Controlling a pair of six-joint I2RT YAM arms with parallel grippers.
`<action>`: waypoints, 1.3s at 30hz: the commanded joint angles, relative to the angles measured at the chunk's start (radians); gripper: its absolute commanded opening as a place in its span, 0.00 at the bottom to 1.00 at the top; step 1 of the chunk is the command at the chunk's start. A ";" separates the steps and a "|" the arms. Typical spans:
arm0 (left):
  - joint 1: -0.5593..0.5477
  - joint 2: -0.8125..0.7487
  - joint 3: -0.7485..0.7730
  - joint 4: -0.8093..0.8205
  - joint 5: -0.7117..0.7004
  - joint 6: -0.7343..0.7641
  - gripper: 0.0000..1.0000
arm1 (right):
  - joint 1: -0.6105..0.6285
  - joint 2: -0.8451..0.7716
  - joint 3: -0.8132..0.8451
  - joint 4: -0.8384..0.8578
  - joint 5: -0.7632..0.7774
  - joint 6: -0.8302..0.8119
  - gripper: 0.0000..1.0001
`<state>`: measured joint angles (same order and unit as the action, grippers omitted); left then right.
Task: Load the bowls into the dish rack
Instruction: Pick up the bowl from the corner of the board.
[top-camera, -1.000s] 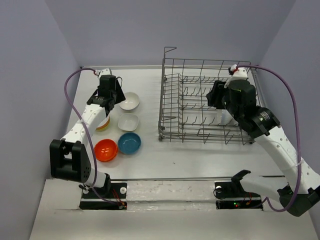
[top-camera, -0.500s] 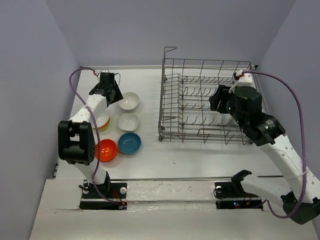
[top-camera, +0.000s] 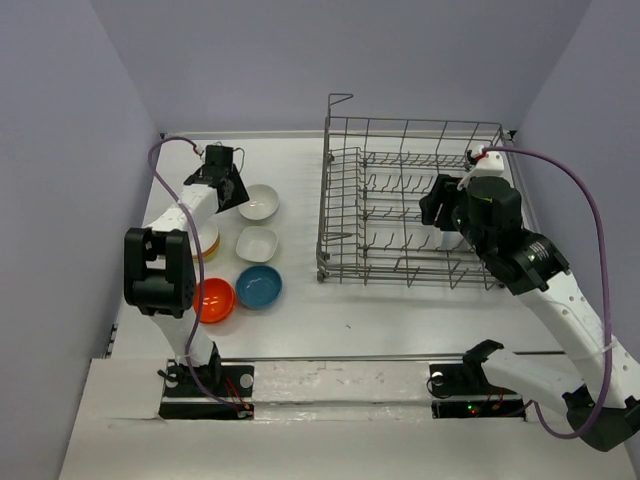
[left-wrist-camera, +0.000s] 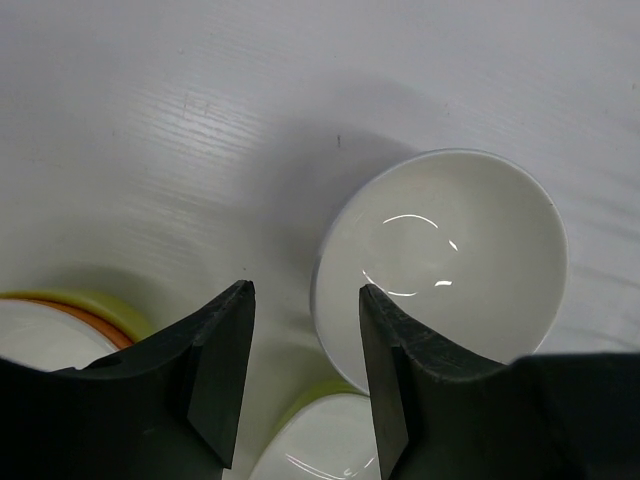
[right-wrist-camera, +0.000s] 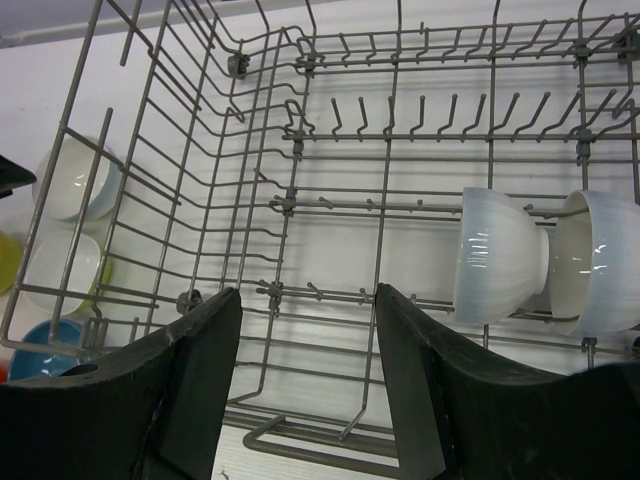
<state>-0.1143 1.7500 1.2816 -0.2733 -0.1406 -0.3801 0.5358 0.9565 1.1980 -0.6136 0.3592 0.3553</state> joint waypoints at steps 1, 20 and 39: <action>0.002 0.003 0.036 0.005 0.016 -0.003 0.55 | -0.005 -0.005 -0.002 0.038 0.011 -0.006 0.62; -0.001 0.051 0.024 0.019 0.038 -0.010 0.50 | -0.005 -0.005 -0.015 0.041 -0.002 -0.001 0.62; -0.012 0.069 0.022 0.020 0.039 -0.006 0.39 | -0.005 0.001 -0.020 0.041 -0.009 -0.003 0.63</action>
<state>-0.1184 1.8225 1.2816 -0.2657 -0.1047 -0.3840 0.5358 0.9638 1.1801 -0.6155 0.3580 0.3553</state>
